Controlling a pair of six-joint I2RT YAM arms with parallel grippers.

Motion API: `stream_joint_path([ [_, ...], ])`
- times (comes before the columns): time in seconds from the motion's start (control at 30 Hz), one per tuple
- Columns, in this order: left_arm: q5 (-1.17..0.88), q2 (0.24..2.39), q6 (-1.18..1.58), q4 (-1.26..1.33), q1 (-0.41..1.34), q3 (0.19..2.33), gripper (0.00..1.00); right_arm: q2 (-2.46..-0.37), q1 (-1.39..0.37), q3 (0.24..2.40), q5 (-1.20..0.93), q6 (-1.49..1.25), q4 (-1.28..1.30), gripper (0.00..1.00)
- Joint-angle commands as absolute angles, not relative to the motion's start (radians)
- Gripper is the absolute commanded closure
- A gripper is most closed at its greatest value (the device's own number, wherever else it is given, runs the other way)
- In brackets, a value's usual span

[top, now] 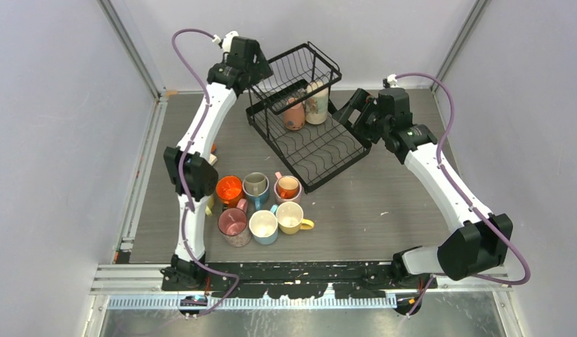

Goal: Unload the cups from the dish rack
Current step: Unload the cup from the dish rack.

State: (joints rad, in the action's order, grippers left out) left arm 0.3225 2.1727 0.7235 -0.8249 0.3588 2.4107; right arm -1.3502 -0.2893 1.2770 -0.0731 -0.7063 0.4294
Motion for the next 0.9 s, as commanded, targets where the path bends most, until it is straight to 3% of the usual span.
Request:
stream_joint_path([
  [0.0, 0.353, 2.234, 0.649, -0.847, 0.357, 2.514, 0.0, -1.311, -0.284, 1.283, -0.066, -0.68, 0.429, 0.0],
  [0.87, 0.253, 2.148, 0.656, -0.735, 0.554, 2.25, 0.0, -1.299, -0.226, 1.186, -0.07, -0.687, 0.372, 0.0],
])
